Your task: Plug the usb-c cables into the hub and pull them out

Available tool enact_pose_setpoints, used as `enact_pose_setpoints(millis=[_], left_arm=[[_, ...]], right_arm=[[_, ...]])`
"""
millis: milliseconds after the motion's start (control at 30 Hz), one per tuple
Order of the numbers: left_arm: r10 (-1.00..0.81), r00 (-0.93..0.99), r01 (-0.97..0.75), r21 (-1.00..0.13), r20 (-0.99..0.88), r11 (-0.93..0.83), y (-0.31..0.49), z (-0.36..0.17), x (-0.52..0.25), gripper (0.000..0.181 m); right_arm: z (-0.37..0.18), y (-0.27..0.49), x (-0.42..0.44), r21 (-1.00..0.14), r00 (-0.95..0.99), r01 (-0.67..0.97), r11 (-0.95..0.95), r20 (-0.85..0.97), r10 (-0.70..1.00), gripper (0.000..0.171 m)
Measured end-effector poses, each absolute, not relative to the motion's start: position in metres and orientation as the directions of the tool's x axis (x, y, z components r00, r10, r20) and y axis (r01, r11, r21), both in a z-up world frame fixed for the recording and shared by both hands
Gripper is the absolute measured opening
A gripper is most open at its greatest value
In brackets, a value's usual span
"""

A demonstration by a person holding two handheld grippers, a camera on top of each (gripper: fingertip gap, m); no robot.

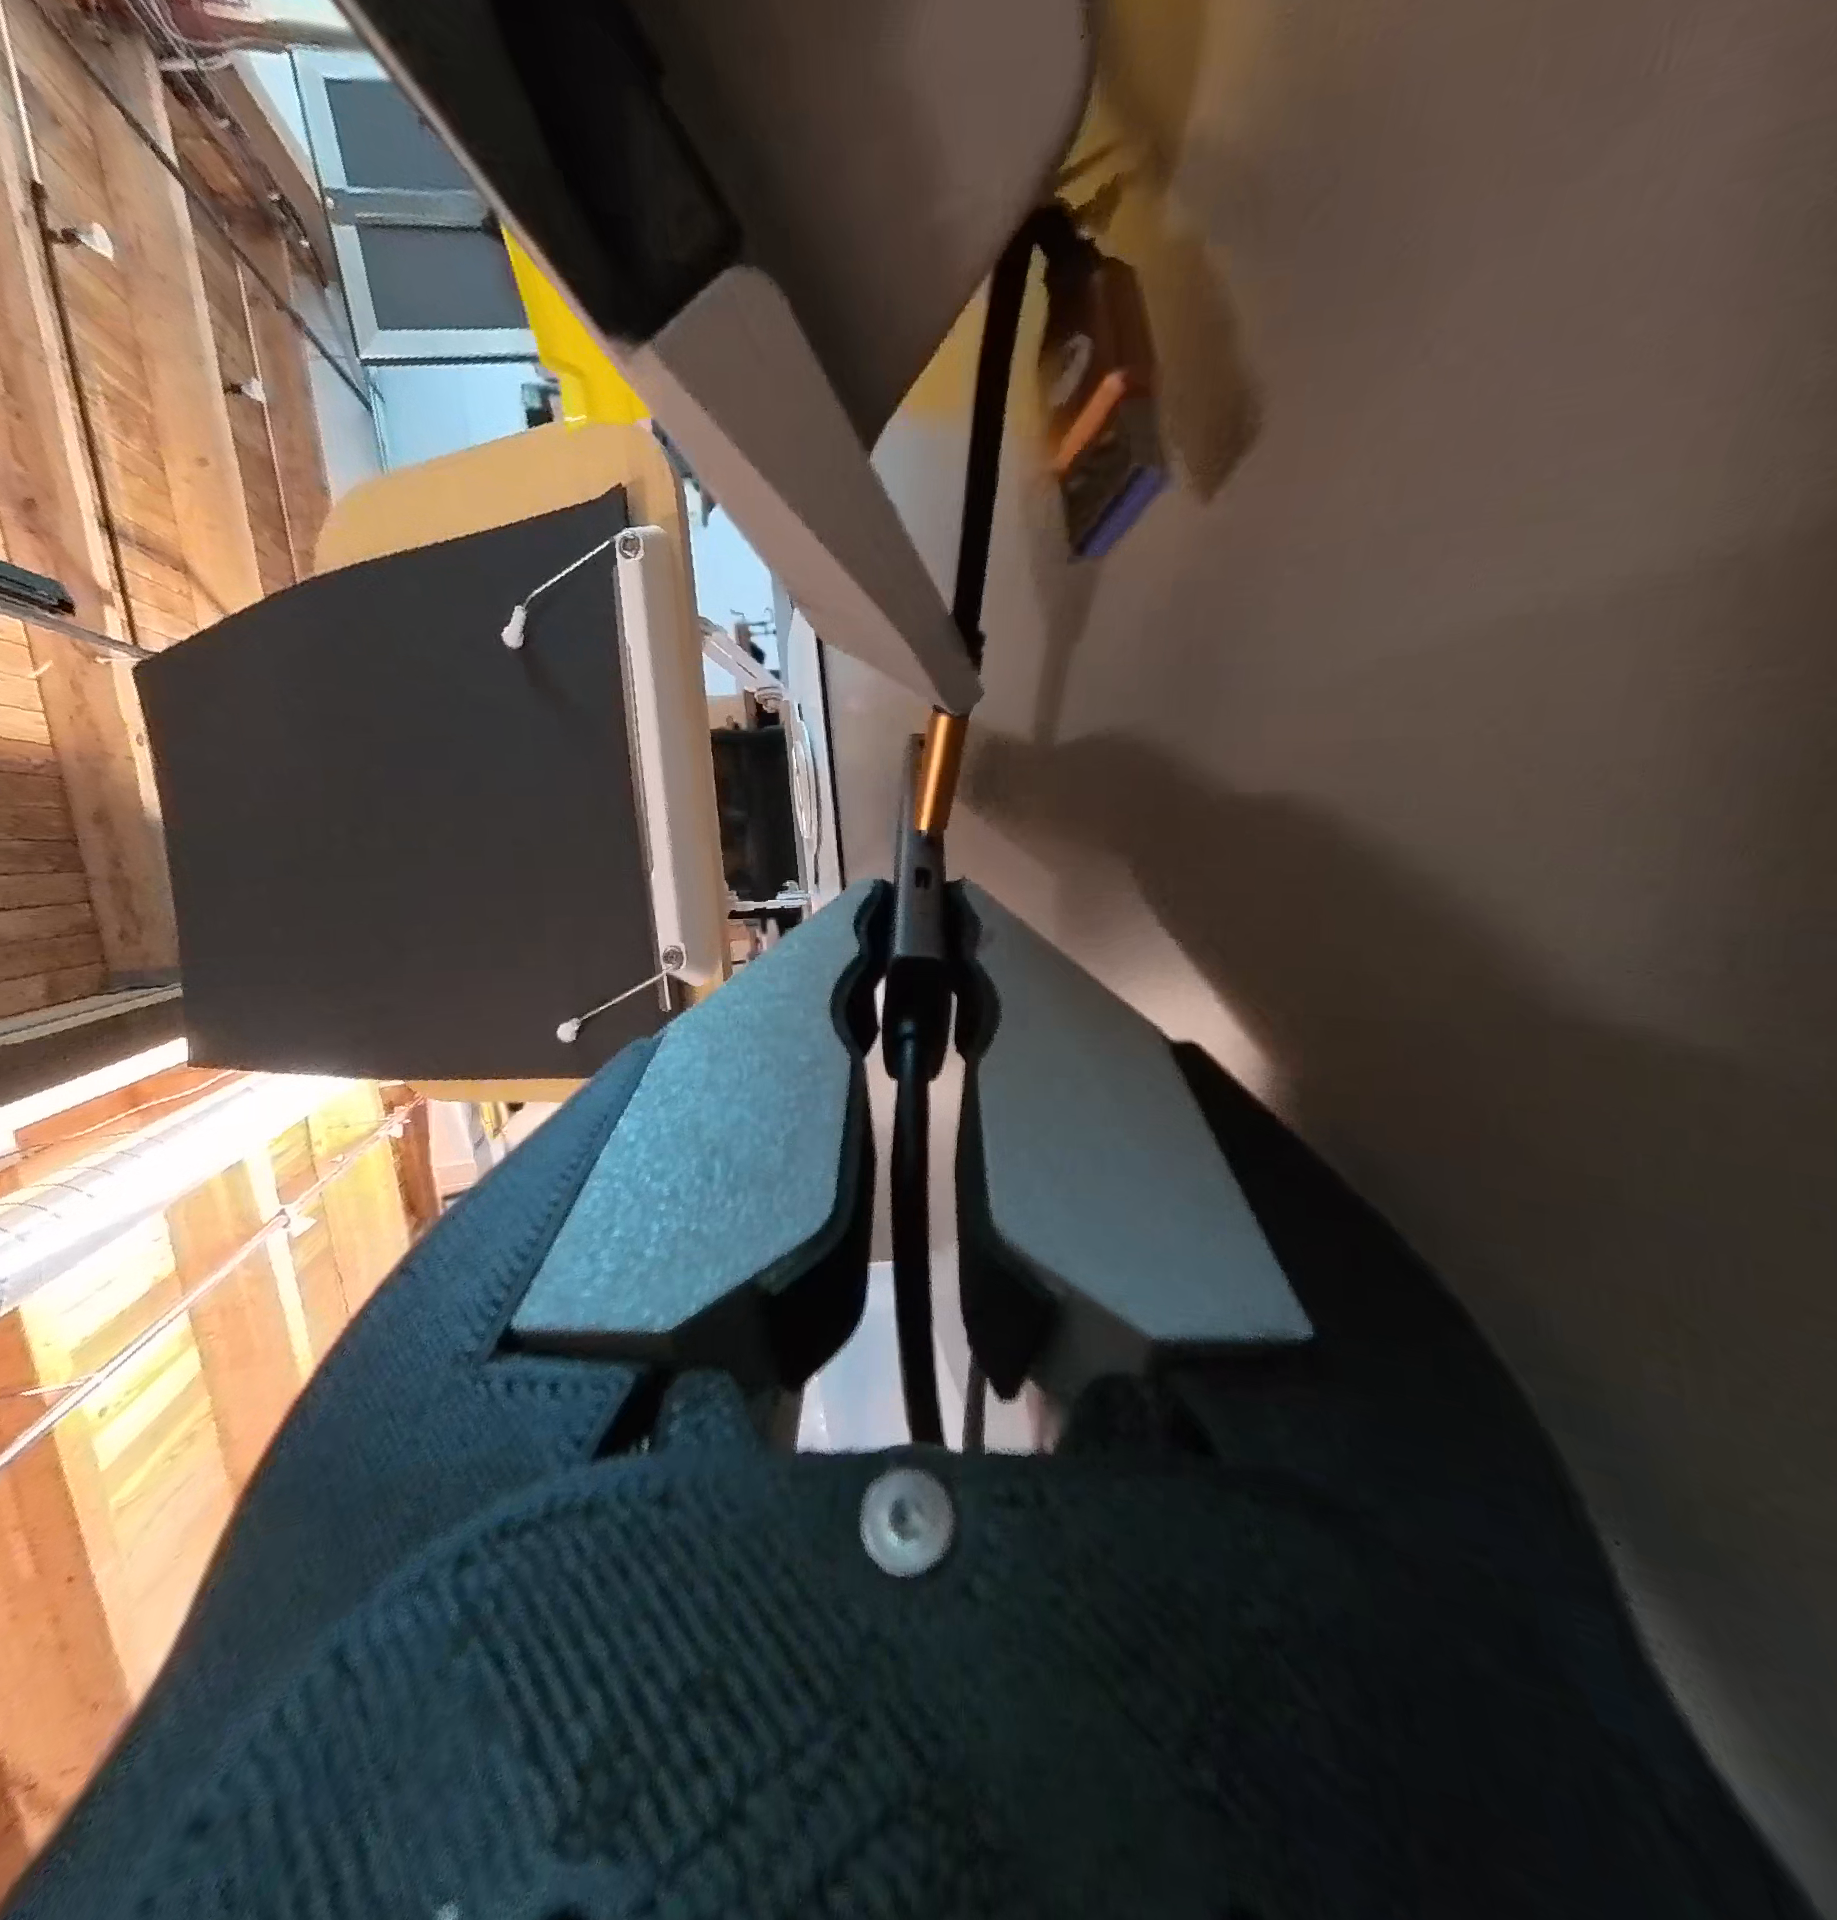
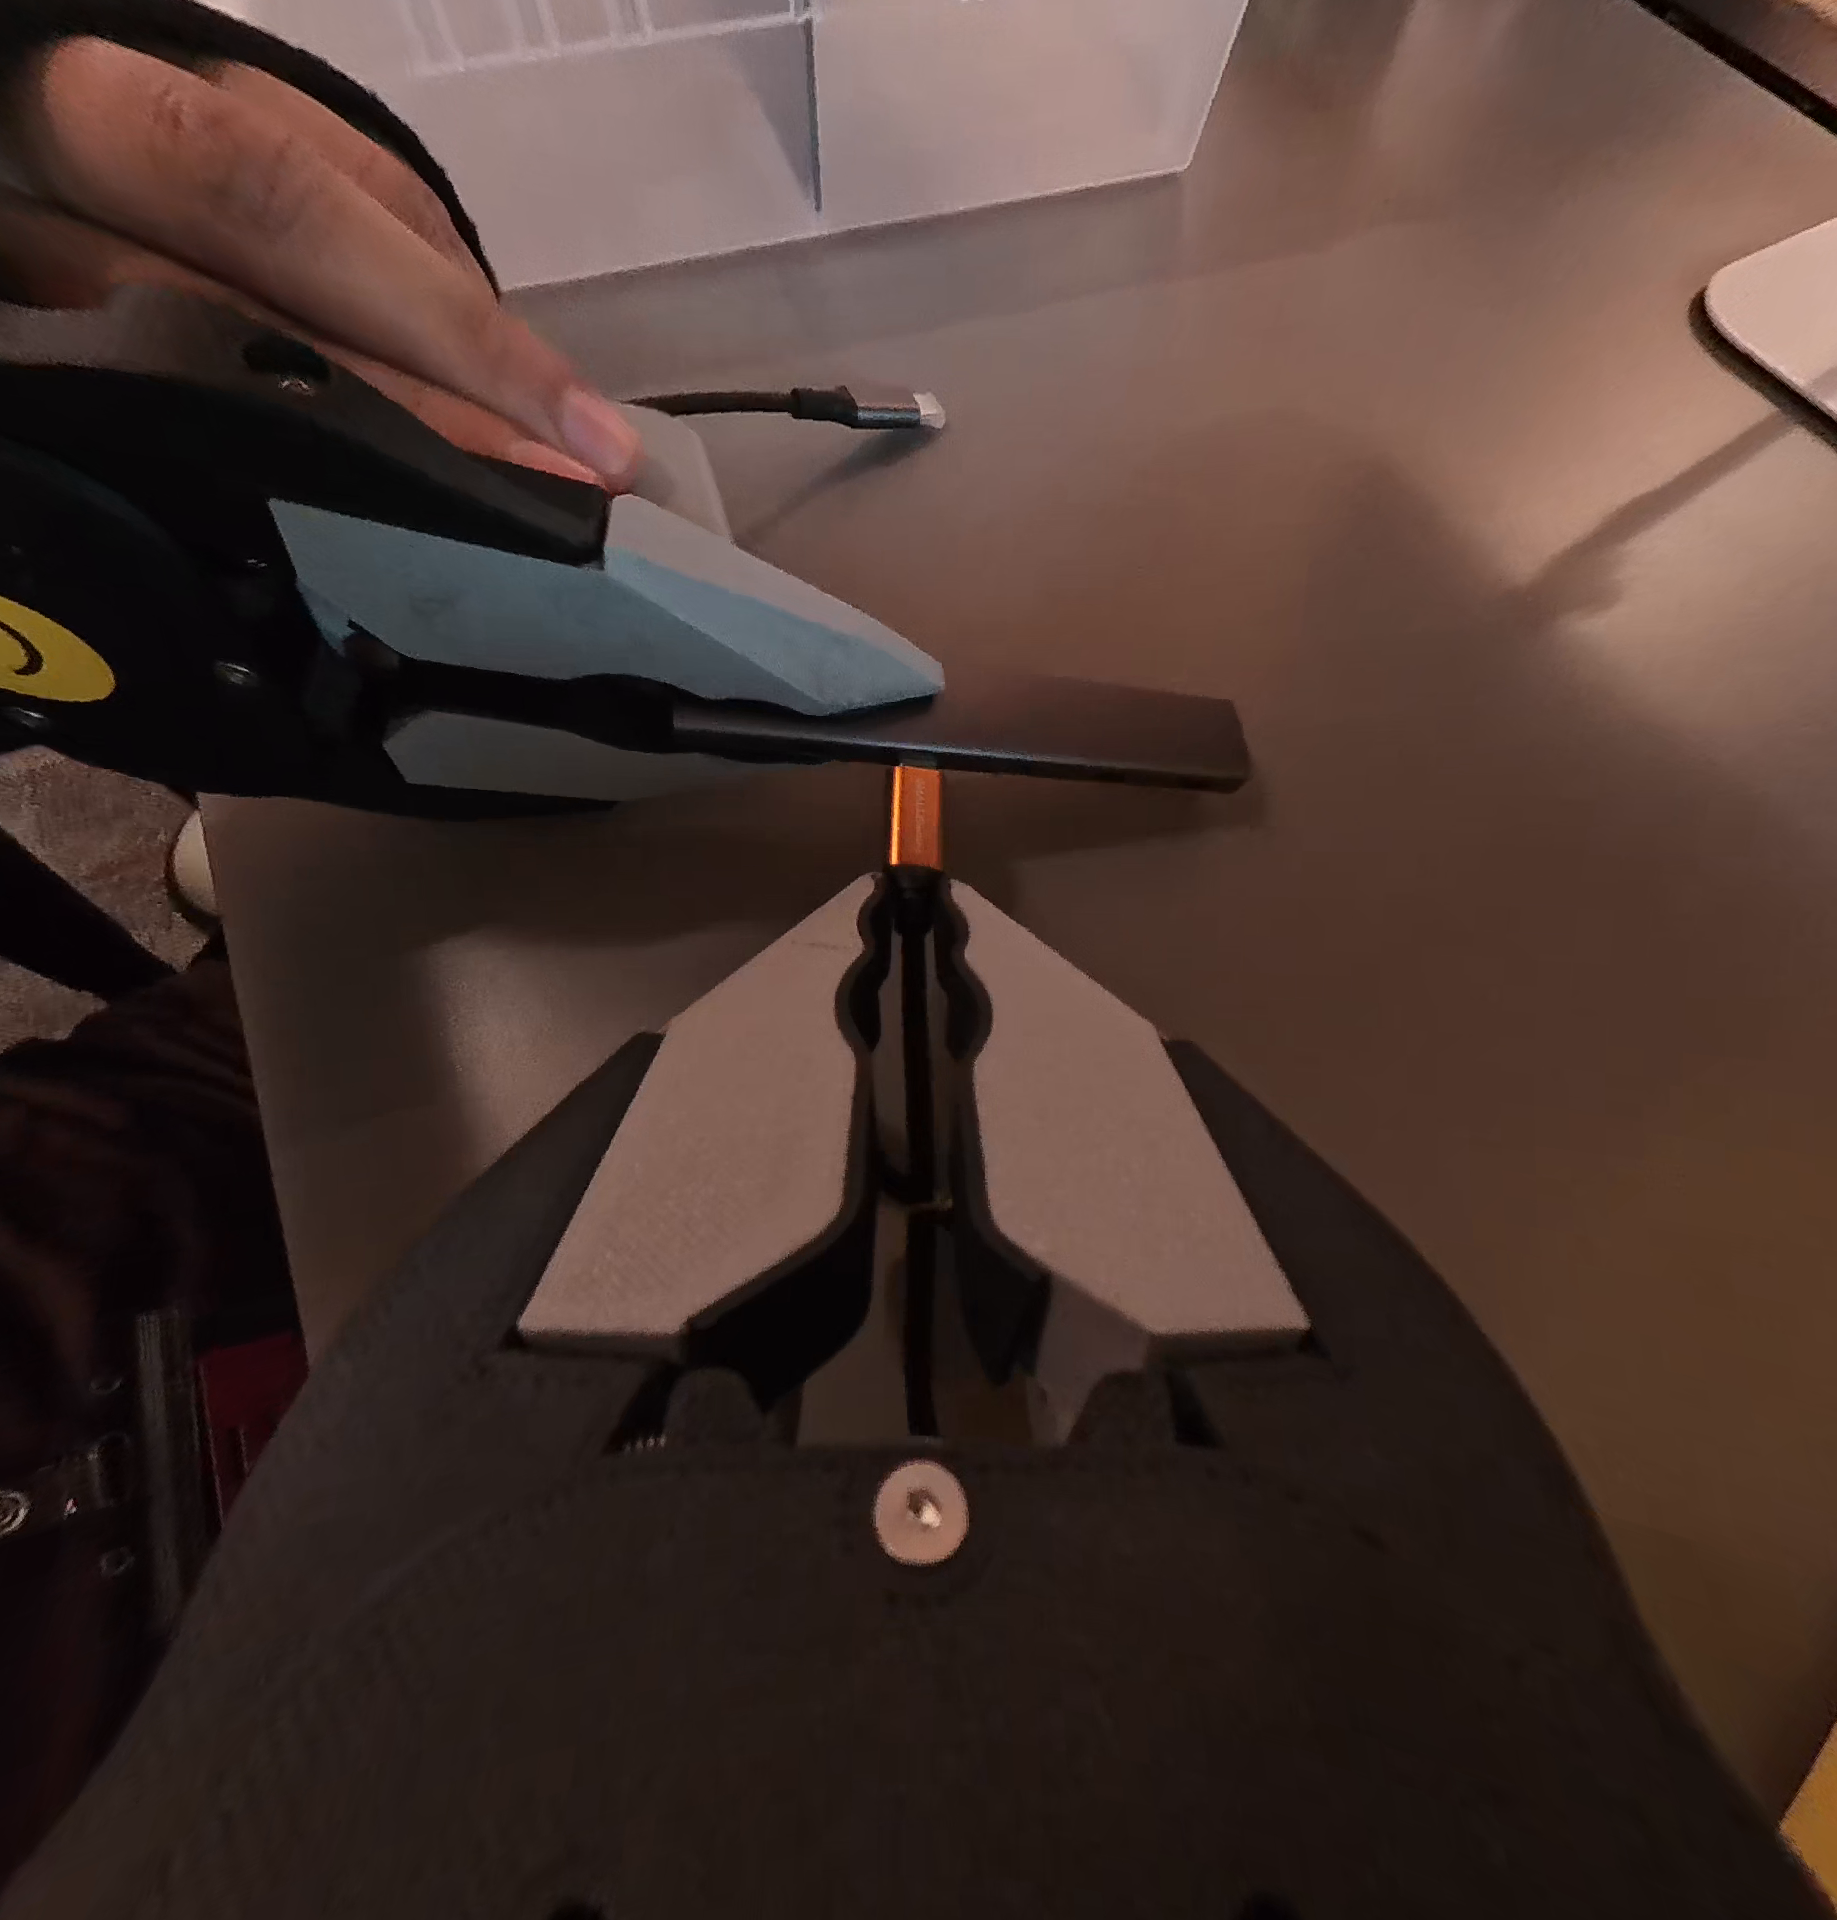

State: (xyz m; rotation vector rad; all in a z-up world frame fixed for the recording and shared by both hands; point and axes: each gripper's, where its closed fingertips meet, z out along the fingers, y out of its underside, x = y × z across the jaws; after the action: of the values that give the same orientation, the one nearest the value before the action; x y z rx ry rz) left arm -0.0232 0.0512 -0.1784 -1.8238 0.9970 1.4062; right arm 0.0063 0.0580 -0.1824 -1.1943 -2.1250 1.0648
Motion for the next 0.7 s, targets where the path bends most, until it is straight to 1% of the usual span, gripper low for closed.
enact_pose_setpoints(millis=[133,233,367,533,700], left_arm=[[-0.184,0.199,-0.856,-0.079,-0.962,-0.511,0.049,-0.177,-0.021,0.006],[-0.196,0.192,-0.859,-0.068,-0.961,-0.508,0.049,-0.179,-0.019,0.006],[-0.195,0.194,-0.861,-0.071,-0.961,-0.504,0.048,-0.178,-0.017,0.006],[-0.178,0.229,-0.864,-0.116,-0.957,-0.49,0.048,-0.174,-0.012,0.005],[-0.186,0.26,-0.866,-0.144,-0.948,-0.479,0.047,-0.175,-0.01,0.005]], right_arm=[[-0.18,0.056,0.008,-0.82,-0.523,0.48,0.311,0.017,0.852,0.005],[-0.182,0.056,0.009,-0.813,-0.531,0.497,0.303,-0.009,0.848,0.005],[-0.182,0.055,0.01,-0.811,-0.542,0.488,0.323,0.009,0.84,0.005],[-0.176,0.055,0.012,-0.83,-0.565,0.479,0.285,-0.043,0.824,0.005],[-0.176,0.054,0.014,-0.831,-0.584,0.473,0.292,-0.047,0.811,0.005]])
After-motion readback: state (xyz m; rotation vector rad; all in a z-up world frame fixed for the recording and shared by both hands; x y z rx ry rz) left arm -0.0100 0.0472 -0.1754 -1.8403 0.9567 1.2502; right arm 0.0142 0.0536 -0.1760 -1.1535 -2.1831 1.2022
